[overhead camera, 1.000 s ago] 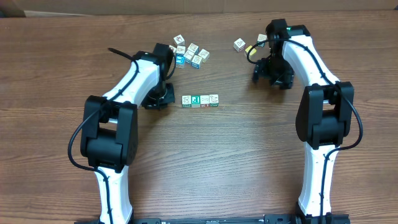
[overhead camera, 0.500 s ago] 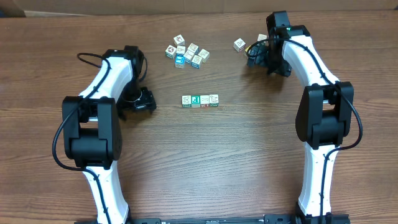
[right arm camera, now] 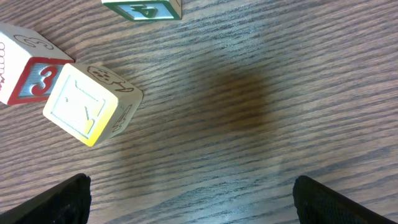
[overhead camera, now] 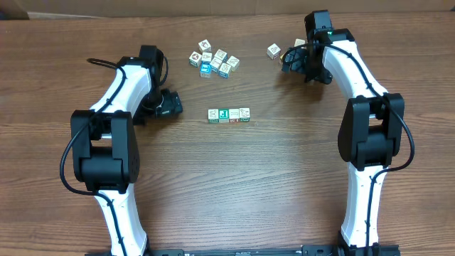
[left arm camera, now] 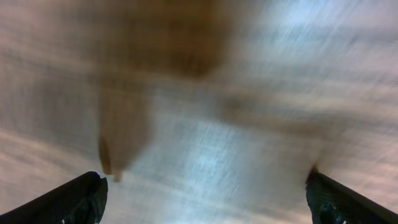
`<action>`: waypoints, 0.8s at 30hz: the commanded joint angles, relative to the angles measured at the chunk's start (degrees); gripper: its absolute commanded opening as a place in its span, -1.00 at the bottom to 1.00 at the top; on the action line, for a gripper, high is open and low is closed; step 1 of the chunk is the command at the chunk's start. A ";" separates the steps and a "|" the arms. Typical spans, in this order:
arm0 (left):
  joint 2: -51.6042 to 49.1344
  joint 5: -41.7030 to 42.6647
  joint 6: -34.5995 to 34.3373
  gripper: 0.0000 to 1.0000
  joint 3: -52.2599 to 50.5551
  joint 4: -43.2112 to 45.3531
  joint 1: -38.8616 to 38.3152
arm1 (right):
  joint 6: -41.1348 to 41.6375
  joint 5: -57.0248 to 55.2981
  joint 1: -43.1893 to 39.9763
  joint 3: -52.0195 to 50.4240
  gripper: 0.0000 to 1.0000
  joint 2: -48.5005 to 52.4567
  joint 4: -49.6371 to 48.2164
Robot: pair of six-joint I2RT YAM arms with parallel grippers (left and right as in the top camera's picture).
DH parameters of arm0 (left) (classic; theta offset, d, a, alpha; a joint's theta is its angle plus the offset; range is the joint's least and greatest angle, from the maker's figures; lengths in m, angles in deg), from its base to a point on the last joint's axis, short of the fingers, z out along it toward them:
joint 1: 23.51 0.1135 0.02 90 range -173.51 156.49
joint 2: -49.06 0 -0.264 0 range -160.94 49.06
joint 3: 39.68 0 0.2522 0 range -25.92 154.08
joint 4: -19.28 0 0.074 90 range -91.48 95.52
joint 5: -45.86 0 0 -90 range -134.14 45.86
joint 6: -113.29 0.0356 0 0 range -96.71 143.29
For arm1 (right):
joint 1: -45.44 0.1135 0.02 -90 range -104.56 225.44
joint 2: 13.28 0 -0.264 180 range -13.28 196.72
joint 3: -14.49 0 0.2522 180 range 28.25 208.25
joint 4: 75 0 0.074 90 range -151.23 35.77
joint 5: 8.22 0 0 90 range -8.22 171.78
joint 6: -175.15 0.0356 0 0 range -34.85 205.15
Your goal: Form a horizontal line
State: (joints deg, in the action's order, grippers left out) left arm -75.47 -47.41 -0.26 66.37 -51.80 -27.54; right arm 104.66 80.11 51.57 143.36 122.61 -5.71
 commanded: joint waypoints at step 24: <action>0.26 0.11 0.44 1.00 -0.33 7.04 1.01 | 0.20 0.22 0.22 -0.04 1.00 -1.16 -0.20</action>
State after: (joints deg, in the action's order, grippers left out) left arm -75.47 -47.41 -0.26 66.35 -44.78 -27.26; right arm 104.64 80.13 51.57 143.36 122.61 -5.71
